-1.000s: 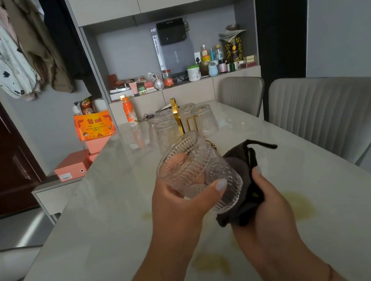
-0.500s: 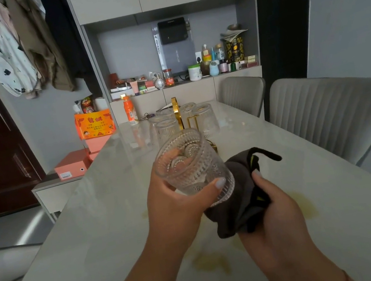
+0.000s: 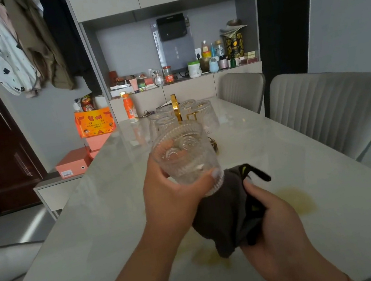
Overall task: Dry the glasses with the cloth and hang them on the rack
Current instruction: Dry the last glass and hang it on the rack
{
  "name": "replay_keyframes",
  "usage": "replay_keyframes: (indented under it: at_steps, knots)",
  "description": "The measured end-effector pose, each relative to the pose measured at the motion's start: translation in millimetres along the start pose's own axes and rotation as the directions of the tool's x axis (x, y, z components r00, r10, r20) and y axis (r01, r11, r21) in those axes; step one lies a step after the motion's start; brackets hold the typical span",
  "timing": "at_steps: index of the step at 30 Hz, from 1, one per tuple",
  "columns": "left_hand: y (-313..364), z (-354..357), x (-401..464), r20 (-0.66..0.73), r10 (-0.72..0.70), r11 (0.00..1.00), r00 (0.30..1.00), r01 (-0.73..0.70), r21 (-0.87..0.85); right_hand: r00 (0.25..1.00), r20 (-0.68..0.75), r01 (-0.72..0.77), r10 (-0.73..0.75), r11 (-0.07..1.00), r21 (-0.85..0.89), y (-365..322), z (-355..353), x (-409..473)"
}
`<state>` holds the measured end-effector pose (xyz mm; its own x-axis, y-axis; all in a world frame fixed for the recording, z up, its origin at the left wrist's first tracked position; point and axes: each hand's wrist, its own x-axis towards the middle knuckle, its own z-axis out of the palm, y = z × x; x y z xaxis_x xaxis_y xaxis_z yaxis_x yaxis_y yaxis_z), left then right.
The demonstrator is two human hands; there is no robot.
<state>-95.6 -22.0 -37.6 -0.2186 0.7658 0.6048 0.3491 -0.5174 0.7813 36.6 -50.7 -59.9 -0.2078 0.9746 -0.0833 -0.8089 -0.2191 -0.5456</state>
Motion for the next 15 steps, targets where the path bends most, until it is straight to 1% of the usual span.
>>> replay_keyframes:
  at_steps: [2, 4, 7, 9, 11, 12, 14, 15]
  knots:
    - [-4.2, -5.0, 7.4, -0.018, -0.074, 0.996, 0.997, 0.073, -0.049, 0.996, -0.011, 0.092, -0.093, 0.994, -0.051, -6.1, -0.3, 0.7]
    - [-4.9, -8.4, 11.5, 0.002, -0.14, 0.99, 0.99, 0.139, -0.034, 0.977, 0.019, 0.213, -0.213, 0.973, -0.085, -15.0, 3.0, 1.6]
    - [-2.2, -8.0, 9.8, 0.061, -0.235, 0.972, 0.97, 0.233, 0.037, 0.922, 0.097, 0.387, -0.375, 0.909, -0.156, -31.5, 12.3, 2.7]
    - [-2.2, -7.0, 7.0, 0.125, -0.295, 0.955, 0.947, 0.288, 0.068, 0.871, 0.185, 0.488, -0.455, 0.844, -0.222, -42.1, 18.4, 4.4]
    - [-2.6, -6.6, 6.0, 0.236, -0.34, 0.94, 0.91, 0.335, 0.061, 0.832, 0.275, 0.553, -0.481, 0.75, -0.362, -50.3, 21.6, 9.7]
    - [-1.6, -6.8, 6.0, 0.299, -0.357, 0.931, 0.885, 0.365, 0.033, 0.82, 0.315, 0.572, -0.477, 0.673, -0.468, -52.6, 22.0, 13.8]
    - [1.3, -7.0, 7.8, 0.423, -0.366, 0.903, 0.829, 0.426, -0.055, 0.814, 0.374, 0.573, -0.444, 0.509, -0.643, -53.2, 19.6, 22.5]
    - [3.0, -7.0, 9.8, 0.475, -0.361, 0.884, 0.802, 0.457, -0.099, 0.822, 0.393, 0.56, -0.412, 0.461, -0.689, -52.1, 17.7, 25.9]
